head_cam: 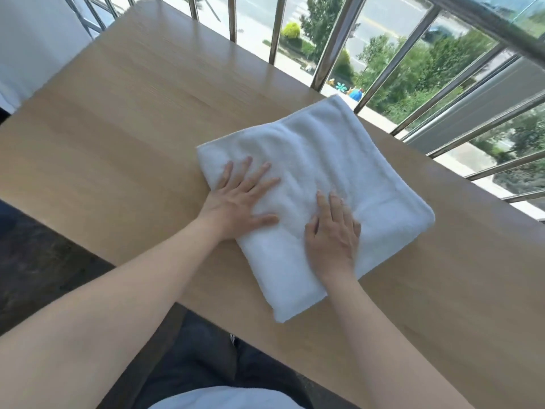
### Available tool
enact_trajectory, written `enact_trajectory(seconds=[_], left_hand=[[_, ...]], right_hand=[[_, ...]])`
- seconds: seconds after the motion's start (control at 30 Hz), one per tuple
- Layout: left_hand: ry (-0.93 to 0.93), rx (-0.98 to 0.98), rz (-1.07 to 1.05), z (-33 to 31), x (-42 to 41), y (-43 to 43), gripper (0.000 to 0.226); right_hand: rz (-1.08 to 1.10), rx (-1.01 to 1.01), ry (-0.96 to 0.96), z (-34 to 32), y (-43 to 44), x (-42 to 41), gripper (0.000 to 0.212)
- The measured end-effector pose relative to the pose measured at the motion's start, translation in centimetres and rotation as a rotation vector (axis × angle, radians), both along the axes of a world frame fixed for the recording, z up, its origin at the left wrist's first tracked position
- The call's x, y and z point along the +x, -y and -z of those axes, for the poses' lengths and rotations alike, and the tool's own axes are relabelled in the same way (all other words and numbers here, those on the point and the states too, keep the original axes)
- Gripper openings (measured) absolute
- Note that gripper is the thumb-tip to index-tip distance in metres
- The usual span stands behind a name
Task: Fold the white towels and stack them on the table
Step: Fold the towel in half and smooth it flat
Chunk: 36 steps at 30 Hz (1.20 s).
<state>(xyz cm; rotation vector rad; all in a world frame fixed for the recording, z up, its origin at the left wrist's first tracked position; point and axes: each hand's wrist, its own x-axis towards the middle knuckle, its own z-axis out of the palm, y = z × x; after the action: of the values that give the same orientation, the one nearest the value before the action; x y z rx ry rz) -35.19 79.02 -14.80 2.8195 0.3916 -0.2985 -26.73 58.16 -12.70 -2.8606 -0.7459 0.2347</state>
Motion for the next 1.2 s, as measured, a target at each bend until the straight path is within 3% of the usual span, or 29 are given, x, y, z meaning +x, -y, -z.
enact_trajectory(seconds=[0.07,0.17,0.3,0.4,0.5,0.6,0.7,0.77,0.87,1.2], left_hand=[[-0.036,0.041,-0.103,-1.1,1.8,-1.5,0.092],[0.076,0.174,-0.208,-2.2,2.6,1.6,0.083],[0.070,-0.107,-0.379,-1.4,0.4,9.5,0.065],[0.037,0.000,-0.295,0.1,0.3,9.8,0.070],[0.049,0.011,-0.174,0.5,2.5,7.1,0.071],[0.057,-0.007,0.001,-0.3,5.4,3.9,0.066],[0.144,0.086,0.055,-1.4,6.7,4.5,0.057],[0.137,0.032,-0.012,-1.4,6.2,6.9,0.057],[0.024,0.036,-0.046,-0.6,5.3,8.4,0.064],[0.096,0.137,0.021,0.1,6.5,7.7,0.071]], right_hand=[[0.032,-0.002,0.013,-0.4,0.4,-1.5,0.052],[0.041,0.006,0.008,-0.8,1.2,-3.3,0.053],[0.063,0.195,-0.007,-1.3,1.8,-4.3,0.042],[0.113,0.330,-0.070,-1.5,2.5,-2.9,0.027],[0.111,0.385,-0.091,-1.8,2.9,-0.7,0.026],[-0.069,0.245,0.068,-1.3,2.9,0.5,0.038],[-0.129,0.055,-0.055,-0.2,2.9,1.2,0.060],[-0.136,-0.010,-0.086,0.8,2.8,1.5,0.063],[-0.155,-0.016,-0.082,1.5,2.9,2.3,0.062],[-0.101,0.001,0.013,2.7,3.2,12.2,0.063]])
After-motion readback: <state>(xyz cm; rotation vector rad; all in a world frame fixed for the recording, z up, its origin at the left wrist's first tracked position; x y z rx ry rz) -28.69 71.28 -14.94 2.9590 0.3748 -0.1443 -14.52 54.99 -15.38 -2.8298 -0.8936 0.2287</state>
